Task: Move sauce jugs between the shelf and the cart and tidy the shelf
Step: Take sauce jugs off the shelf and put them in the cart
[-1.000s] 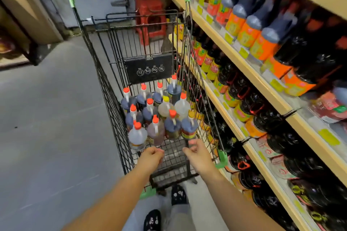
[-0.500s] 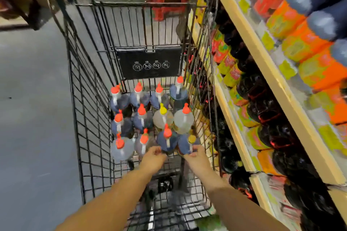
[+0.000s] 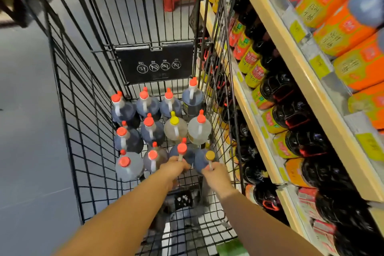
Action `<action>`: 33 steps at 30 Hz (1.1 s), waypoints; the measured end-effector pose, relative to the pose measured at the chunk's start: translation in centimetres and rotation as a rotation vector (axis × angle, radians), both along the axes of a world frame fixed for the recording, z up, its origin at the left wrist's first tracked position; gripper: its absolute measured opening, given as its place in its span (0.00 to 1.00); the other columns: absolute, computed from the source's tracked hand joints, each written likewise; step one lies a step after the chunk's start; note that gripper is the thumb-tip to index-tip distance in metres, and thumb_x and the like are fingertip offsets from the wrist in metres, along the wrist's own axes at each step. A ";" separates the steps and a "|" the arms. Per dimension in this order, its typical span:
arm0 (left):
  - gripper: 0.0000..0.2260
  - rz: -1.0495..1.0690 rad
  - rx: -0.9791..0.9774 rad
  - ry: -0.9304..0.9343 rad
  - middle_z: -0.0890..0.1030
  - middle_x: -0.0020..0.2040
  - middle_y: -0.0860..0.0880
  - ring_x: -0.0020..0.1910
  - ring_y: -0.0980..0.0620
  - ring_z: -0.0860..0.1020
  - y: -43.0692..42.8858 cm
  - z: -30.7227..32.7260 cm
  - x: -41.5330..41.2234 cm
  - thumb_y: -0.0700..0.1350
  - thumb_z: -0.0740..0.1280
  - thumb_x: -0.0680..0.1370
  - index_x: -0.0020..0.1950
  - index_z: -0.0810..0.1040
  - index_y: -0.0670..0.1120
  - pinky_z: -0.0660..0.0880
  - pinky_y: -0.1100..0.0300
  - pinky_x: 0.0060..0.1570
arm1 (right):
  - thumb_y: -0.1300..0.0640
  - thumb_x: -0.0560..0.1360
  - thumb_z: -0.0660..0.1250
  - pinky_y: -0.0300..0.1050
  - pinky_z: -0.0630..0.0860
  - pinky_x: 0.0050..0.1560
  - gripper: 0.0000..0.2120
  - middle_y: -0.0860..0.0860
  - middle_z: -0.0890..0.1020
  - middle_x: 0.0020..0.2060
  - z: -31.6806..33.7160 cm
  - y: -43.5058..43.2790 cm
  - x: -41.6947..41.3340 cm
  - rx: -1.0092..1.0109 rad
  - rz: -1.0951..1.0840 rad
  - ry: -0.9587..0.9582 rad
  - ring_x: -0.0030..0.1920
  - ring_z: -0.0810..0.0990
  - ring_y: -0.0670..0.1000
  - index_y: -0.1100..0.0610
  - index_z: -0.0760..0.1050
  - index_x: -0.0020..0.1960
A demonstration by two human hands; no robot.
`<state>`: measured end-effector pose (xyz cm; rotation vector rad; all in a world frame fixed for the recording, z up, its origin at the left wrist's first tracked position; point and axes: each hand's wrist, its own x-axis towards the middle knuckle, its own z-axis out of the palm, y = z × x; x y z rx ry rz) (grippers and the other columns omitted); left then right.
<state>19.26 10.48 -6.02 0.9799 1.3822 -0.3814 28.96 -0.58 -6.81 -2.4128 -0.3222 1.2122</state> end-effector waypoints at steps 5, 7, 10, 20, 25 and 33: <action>0.09 -0.091 0.136 -0.069 0.73 0.41 0.45 0.38 0.50 0.71 0.0 5.7 -0.4 0.34 0.69 0.67 0.39 0.70 0.44 0.66 0.59 0.32 | 0.59 0.73 0.64 0.43 0.62 0.32 0.17 0.50 0.65 0.26 2.9 -1.1 -1.7 0.044 -0.026 -0.011 0.29 0.66 0.52 0.54 0.62 0.28; 0.06 -0.181 0.263 -0.099 0.75 0.39 0.43 0.39 0.48 0.72 -0.2 7.5 -0.9 0.37 0.70 0.68 0.38 0.73 0.42 0.66 0.60 0.31 | 0.60 0.72 0.65 0.44 0.64 0.37 0.17 0.50 0.65 0.27 4.8 -1.7 -3.0 0.078 -0.060 -0.024 0.33 0.67 0.53 0.54 0.60 0.29; 0.04 -0.352 0.401 -0.191 0.80 0.41 0.42 0.36 0.49 0.74 -1.0 10.5 -2.4 0.41 0.69 0.72 0.39 0.77 0.41 0.69 0.61 0.32 | 0.61 0.71 0.68 0.44 0.62 0.35 0.19 0.50 0.63 0.29 8.3 -3.1 -5.2 0.156 -0.171 -0.088 0.32 0.64 0.51 0.54 0.59 0.32; 0.05 -0.603 0.643 -0.597 0.76 0.34 0.40 0.35 0.47 0.74 -5.5 22.8 -6.7 0.41 0.66 0.58 0.31 0.73 0.43 0.73 0.48 0.36 | 0.63 0.69 0.69 0.43 0.57 0.31 0.19 0.50 0.63 0.28 20.7 -11.4 -13.9 0.439 -0.411 -0.397 0.29 0.63 0.50 0.54 0.58 0.33; 0.16 -0.755 0.603 -0.688 0.66 0.33 0.44 0.39 0.46 0.67 -12.0 27.3 -7.1 0.29 0.64 0.68 0.27 0.61 0.44 0.62 0.51 0.39 | 0.64 0.66 0.70 0.44 0.58 0.33 0.18 0.52 0.65 0.28 24.4 -18.6 -17.9 0.448 -0.617 -0.521 0.32 0.64 0.50 0.56 0.61 0.31; 0.06 -1.026 0.426 -0.871 0.72 0.31 0.47 0.31 0.48 0.71 -27.7 30.1 -9.1 0.35 0.63 0.59 0.30 0.69 0.46 0.70 0.55 0.33 | 0.62 0.65 0.73 0.41 0.62 0.30 0.14 0.54 0.72 0.31 26.5 -34.1 -25.3 0.295 -0.918 -0.684 0.33 0.71 0.50 0.57 0.66 0.32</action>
